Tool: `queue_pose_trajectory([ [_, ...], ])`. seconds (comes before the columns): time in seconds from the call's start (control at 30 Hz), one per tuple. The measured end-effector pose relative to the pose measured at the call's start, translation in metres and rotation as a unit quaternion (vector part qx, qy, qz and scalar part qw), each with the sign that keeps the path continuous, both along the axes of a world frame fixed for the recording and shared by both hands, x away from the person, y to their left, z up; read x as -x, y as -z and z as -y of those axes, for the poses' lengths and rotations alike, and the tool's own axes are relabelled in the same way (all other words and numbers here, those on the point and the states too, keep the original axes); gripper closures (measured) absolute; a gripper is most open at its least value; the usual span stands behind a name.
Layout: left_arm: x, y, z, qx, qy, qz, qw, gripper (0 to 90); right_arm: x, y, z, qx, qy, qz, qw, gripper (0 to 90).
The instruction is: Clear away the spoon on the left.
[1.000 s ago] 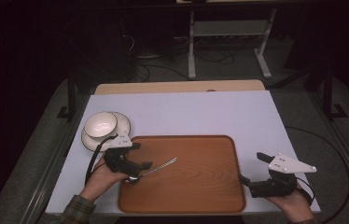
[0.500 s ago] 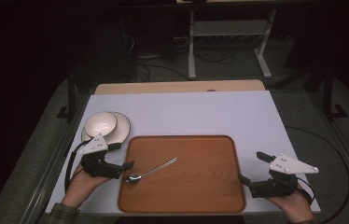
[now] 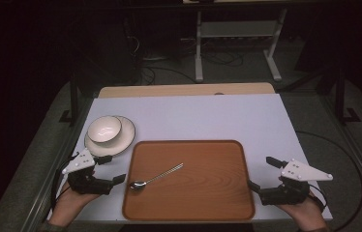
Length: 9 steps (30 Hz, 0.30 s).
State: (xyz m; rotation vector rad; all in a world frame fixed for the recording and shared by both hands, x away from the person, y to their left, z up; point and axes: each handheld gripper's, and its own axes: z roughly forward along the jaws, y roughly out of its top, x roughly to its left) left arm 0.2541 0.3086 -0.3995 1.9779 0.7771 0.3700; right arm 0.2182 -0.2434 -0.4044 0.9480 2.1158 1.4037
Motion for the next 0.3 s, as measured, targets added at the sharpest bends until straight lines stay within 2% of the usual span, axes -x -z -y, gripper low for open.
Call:
queue_pose_trajectory([
  [0.3,0.0009,0.0026,-0.0026,-0.005,-0.002,0.003,1.0000,12.8,0.0005,-0.0001,0.0001,-0.002,-0.002,0.003,1.0000,2.0],
])
